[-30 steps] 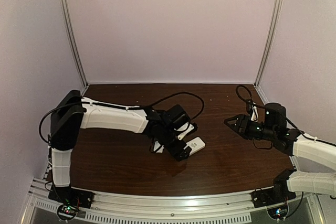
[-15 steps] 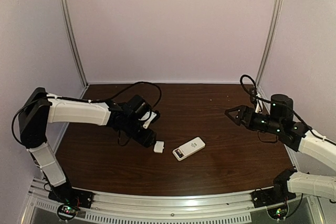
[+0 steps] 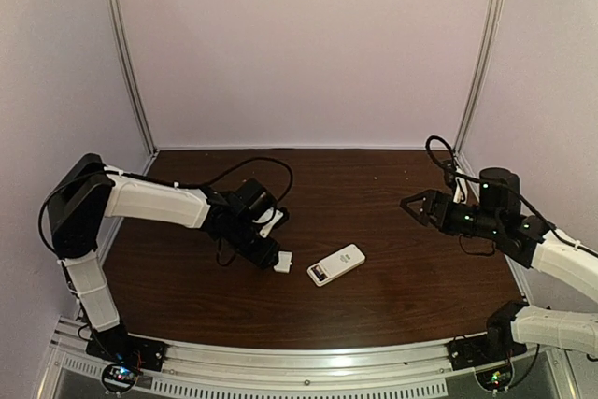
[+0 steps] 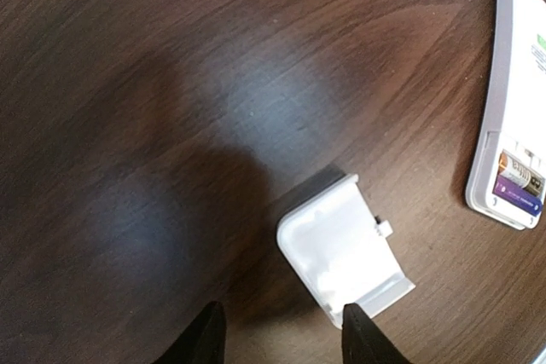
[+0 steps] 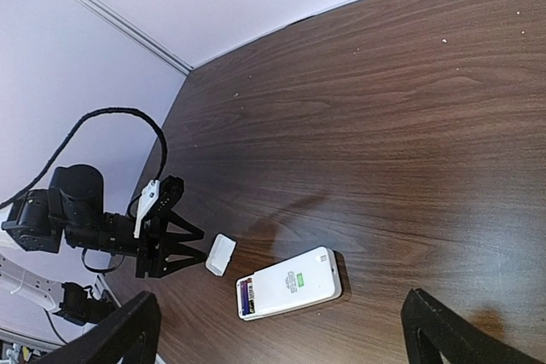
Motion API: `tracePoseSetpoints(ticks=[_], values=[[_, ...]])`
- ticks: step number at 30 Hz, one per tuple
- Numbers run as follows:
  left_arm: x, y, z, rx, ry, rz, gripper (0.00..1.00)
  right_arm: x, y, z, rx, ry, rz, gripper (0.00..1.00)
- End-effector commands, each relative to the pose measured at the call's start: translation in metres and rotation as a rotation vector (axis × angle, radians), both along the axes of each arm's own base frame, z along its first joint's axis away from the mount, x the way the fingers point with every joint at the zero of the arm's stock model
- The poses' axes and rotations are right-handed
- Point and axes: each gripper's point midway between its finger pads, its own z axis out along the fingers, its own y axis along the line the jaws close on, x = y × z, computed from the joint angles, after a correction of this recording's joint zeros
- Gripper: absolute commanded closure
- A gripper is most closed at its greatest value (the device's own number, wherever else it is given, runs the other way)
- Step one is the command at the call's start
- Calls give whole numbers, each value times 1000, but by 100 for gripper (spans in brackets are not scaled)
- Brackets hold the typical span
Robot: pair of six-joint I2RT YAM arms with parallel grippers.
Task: Load the batteries into the remote control
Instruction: Pick up the battery cover from the center of the board.
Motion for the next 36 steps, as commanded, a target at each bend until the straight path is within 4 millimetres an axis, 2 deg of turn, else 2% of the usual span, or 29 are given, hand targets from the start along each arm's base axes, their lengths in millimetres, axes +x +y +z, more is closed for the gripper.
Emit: tracePoseSetpoints(ticks=[1,9,15,19,20,22,24,27,29,31,33,36], values=[[9,-15,4,-59,-12,3,53,0,7,11,5,-8,49,0],[12,-20,-11,-53,4,3,58,-5,23,3,23,11,156,0],[16,-16,-18,-21,-8,13,79,-8,35,4,50,6,235,3],[19,-19,-4,-47,-33,20,95,-6,39,5,58,11,249,8],[21,-21,4,-67,-44,19,100,-6,39,6,63,12,252,10],[22,-30,25,-132,-71,6,100,-7,43,10,75,6,268,16],[21,-42,59,-251,-120,-28,100,-8,46,16,87,-3,281,21],[16,-58,120,-443,-232,-76,100,-12,55,24,92,-15,309,33],[6,-68,158,-548,-308,-110,100,-17,65,29,92,-24,330,38],[-3,-77,193,-639,-385,-137,100,-19,76,42,107,-67,347,46],[-12,-84,218,-705,-437,-154,100,-24,90,52,104,-104,377,50],[-20,-90,242,-771,-490,-152,100,-34,113,74,96,-174,431,54]])
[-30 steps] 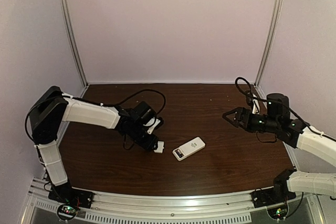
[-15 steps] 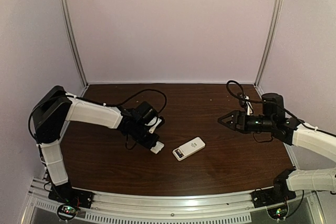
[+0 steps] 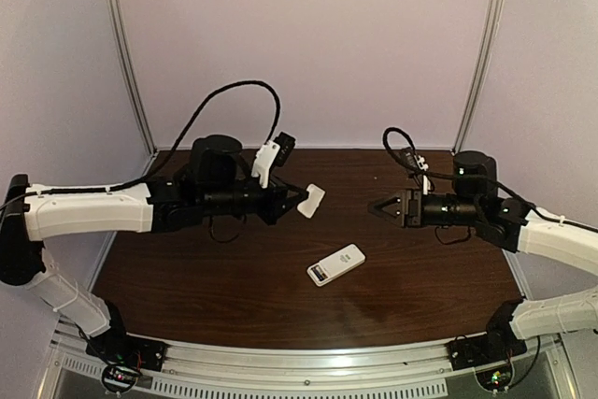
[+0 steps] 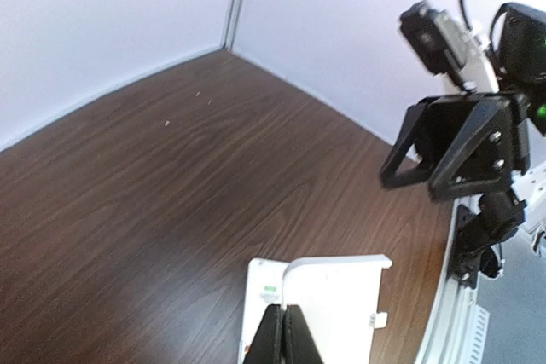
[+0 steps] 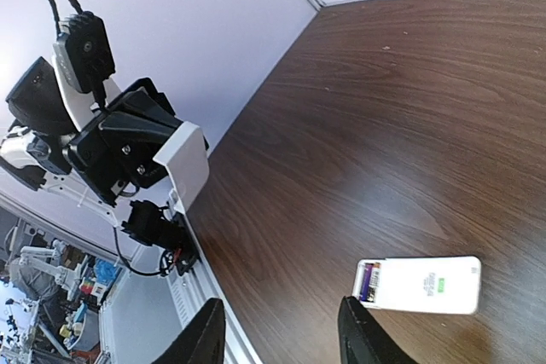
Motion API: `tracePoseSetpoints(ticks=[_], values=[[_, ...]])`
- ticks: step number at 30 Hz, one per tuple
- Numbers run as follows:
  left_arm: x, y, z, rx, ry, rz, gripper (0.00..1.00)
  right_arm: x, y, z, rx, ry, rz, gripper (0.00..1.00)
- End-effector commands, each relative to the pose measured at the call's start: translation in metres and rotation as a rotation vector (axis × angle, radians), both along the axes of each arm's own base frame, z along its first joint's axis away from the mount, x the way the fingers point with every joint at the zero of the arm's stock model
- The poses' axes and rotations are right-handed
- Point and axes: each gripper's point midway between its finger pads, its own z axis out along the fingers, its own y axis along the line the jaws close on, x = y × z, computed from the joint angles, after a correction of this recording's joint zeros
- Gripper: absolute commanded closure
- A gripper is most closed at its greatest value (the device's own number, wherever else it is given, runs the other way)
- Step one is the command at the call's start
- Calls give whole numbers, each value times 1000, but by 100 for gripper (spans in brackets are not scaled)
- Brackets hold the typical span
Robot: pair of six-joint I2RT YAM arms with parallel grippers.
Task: Load the batteries into the remote control
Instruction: Pick up the battery cover from the center of the board, then pass from the left arm to the right
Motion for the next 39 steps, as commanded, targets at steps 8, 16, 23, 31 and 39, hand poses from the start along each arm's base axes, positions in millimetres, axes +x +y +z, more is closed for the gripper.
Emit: tracePoseSetpoints(ticks=[8,16,23,31,39], values=[[-22,-27,59,-195,-143,7,100,-12,65,60,-21,-229,76,63],[-22,-33,62,-179,-160,48,100,-17,82,54,-68,-227,83,67],[-25,-34,67,-195,-165,34,100,-15,83,53,-94,-251,83,88],[-33,-37,65,-193,-164,-2,100,-17,85,54,-96,-262,105,100],[-47,-29,63,-160,-154,-59,40,-23,73,59,-141,-322,110,100]])
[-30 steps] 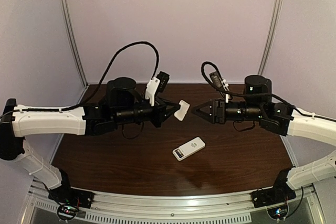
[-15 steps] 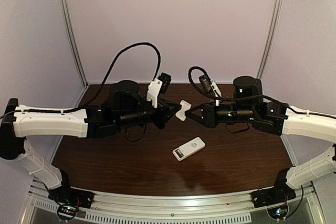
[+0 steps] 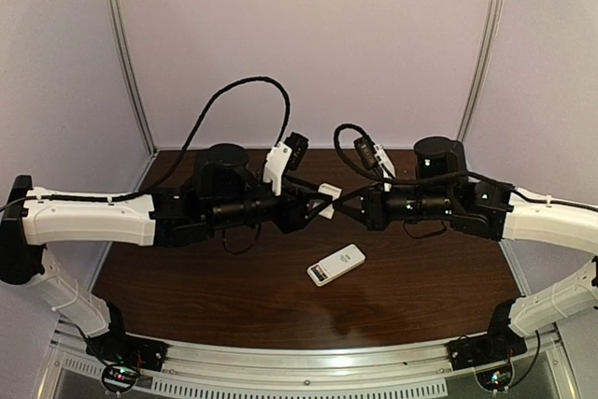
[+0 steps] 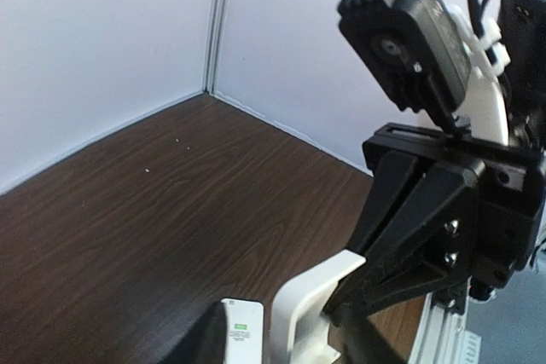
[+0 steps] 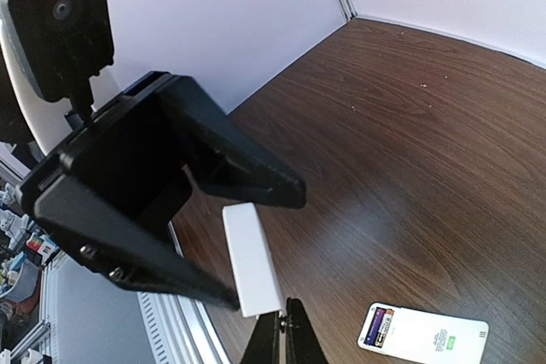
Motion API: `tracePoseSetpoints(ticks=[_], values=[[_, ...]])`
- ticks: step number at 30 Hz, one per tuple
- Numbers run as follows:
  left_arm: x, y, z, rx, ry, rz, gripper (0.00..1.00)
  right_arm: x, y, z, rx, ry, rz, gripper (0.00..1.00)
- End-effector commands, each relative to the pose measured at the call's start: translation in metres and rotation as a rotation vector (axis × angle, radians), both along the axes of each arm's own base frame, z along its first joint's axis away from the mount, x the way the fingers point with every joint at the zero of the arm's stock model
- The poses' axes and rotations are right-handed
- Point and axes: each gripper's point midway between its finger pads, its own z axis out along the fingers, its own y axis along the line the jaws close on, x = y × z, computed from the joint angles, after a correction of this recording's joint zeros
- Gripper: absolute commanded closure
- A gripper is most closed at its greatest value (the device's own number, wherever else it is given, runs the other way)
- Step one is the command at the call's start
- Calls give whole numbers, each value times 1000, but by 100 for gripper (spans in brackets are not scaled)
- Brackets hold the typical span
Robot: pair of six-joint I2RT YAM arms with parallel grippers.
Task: Load the batteries into the remote control
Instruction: Pass from the left arm to the right, then pass from the right arm to the left
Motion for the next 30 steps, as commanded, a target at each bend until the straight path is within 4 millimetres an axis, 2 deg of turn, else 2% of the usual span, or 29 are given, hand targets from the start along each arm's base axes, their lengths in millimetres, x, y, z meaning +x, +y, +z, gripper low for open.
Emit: tracePoseSetpoints(ticks=[1,2,4,8,14,22,30], values=[[-15,10,22,-31,-27,-48,27,-5,-11,21,-21,-99,5,100],[-17,15,25,-29,-36,-48,16,-5,-15,20,-37,-115,0,100],[-20,28,33,-26,-57,-54,3,-8,-21,18,-72,-150,11,100],[-34,47,46,-13,-36,-172,3,-19,-38,23,-133,-300,53,100],[-48,60,46,-20,186,-347,3,-40,-49,38,-141,-456,132,100],[-91,55,53,-69,374,-632,3,-63,-45,39,-186,-553,253,100],[-107,47,39,-93,563,-779,3,-74,-36,35,-236,-646,321,100]])
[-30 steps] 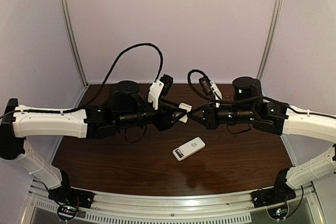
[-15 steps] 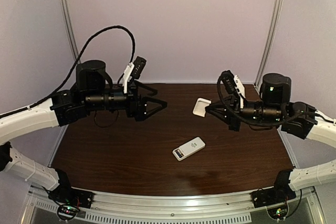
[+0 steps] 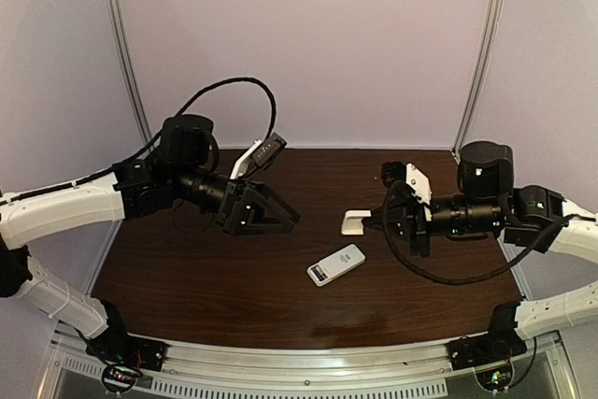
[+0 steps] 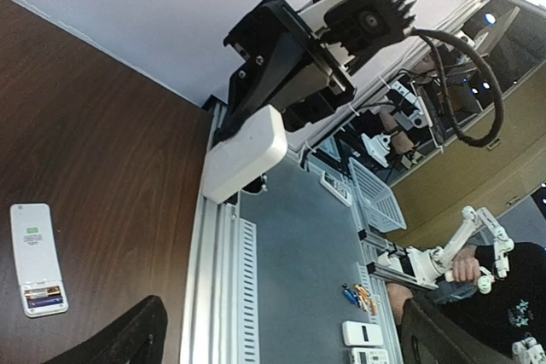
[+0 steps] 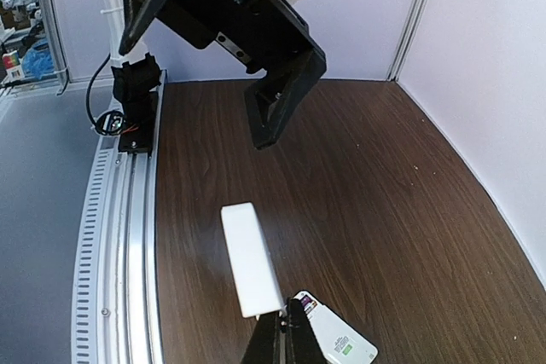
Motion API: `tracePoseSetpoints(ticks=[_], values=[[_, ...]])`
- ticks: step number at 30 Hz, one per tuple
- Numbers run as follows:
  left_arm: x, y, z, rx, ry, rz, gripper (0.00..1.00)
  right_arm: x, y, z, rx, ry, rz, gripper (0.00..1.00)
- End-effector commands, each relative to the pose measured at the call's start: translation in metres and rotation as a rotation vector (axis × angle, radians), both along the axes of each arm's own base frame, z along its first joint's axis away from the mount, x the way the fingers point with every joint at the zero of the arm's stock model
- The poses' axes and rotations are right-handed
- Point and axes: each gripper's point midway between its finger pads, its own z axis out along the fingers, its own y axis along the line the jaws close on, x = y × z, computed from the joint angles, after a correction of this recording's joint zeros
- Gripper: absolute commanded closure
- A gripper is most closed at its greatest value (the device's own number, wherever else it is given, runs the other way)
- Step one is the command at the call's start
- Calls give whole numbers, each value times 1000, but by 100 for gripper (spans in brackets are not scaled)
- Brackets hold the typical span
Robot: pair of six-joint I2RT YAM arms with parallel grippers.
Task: Load the batteries into the remote control
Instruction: Pass from the right arm to the left
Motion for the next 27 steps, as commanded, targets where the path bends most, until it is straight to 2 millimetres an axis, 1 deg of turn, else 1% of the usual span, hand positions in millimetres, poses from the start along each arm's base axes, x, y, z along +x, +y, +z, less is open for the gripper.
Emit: tracePoseSetpoints(ticks=[1,5,8,13,15,18,22,27], values=[[-14,-4,3,-26,116,-132,3,-7,5,5,-30,-89,38,100],[-14,-12,-2,-10,142,-163,3,-10,9,10,-31,-150,39,100],[-21,-21,-7,4,162,-202,3,-11,14,11,-40,-174,48,100],[-22,-32,-17,26,190,-225,3,-21,24,10,-42,-190,87,100],[-25,-38,-13,4,180,-248,3,-26,28,11,-41,-192,105,100],[-35,-44,-11,-5,183,-295,3,-31,32,12,-45,-199,125,100],[-46,-49,-12,-12,205,-356,3,-40,38,14,-52,-210,160,100],[-51,-51,-12,-17,226,-390,10,-46,42,10,-76,-225,182,100]])
